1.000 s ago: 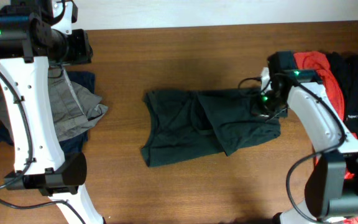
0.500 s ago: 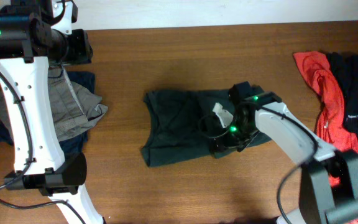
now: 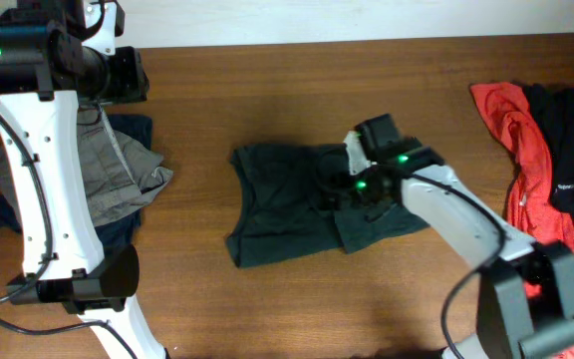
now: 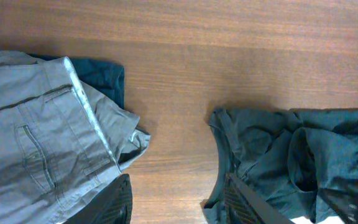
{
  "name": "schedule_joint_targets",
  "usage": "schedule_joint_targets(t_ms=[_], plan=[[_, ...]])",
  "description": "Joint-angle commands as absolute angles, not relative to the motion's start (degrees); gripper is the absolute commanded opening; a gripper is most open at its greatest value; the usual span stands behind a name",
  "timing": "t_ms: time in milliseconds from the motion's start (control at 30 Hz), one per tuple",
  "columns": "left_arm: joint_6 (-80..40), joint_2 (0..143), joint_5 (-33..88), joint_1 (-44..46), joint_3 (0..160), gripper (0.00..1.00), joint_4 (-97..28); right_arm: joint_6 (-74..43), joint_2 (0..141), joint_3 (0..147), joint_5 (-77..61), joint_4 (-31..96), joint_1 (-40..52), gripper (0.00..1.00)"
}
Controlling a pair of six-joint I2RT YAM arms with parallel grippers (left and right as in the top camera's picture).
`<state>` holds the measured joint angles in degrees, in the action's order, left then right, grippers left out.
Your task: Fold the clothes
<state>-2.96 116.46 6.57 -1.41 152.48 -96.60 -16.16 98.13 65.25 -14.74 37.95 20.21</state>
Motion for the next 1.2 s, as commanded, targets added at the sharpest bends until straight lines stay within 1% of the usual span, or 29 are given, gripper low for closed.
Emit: schedule_joint_targets(t_ms=[0,33,67,100,133,167,200,333,667,700,767,800,967,1033,1100,1133,1167], plan=[[-2.5,115.9,6.2,-1.3,152.9,0.48,-96.6,-22.5,100.5,65.8,-6.7,35.6,22.7,0.67],[-2.5,115.9,6.2,-1.3,152.9,0.48,-96.6,-23.3,101.1,65.8,-5.9,35.1,23.0,0.66],[-2.5,115.9,6.2,-1.3,152.9,0.48,-96.6,-24.6,101.7,65.8,-4.6,34.7,23.3,0.59],[-2.5,115.9,6.2,-1.3,152.9,0.48,-96.6,-25.9,102.0,65.8,-3.2,34.4,23.5,0.50],[-2.5,115.9,6.3,-1.3,152.9,0.48,-96.6,-27.5,102.5,65.8,-1.8,33.5,23.6,0.28],[-2.5,115.9,6.3,-1.3,152.9,0.48,-96.7,-28.5,102.6,65.8,-2.1,32.4,23.6,0.13],[-2.5,115.9,6.3,-1.3,152.9,0.48,-96.7,-29.5,102.6,65.9,-3.3,30.7,23.6,0.04],[-2.5,115.9,6.3,-1.3,152.9,0.48,-96.7,-33.3,102.5,67.0,-8.2,26.3,23.6,0.04],[-2.5,115.9,6.6,-1.3,152.9,0.48,-96.7,-38.7,102.5,67.8,-8.8,21.5,23.6,0.04],[-2.5,115.9,6.6,-1.3,152.9,0.48,-96.7,-38.6,102.5,67.8,-8.8,21.6,23.6,0.12],[-2.5,115.9,6.6,-1.3,152.9,0.48,-96.7,-36.3,102.5,67.8,-8.8,22.4,23.3,0.53],[-2.5,115.9,6.6,-1.3,152.9,0.48,-96.7,-33.7,102.1,68.0,-8.8,23.8,22.7,0.59],[-2.5,115.9,6.7,-1.3,152.9,0.48,-96.7,-25.8,98.7,70.4,-9.1,34.7,15.7,0.64],[-2.5,115.9,6.7,-1.3,152.9,0.48,-96.7,-22.0,96.4,70.7,-11.0,37.0,12.3,0.67],[-2.5,115.9,7.5,-1.3,152.9,0.49,-96.7,-21.2,94.7,70.7,-12.3,38.5,9.2,0.68],[-2.5,115.9,8.5,-1.3,152.9,0.48,-96.7,-21.2,94.1,70.7,-12.8,39.0,7.5,0.67],[-2.5,116.1,9.8,-1.2,152.8,0.49,-96.7,-21.2,94.0,70.7,-13.2,39.3,6.0,0.58]])
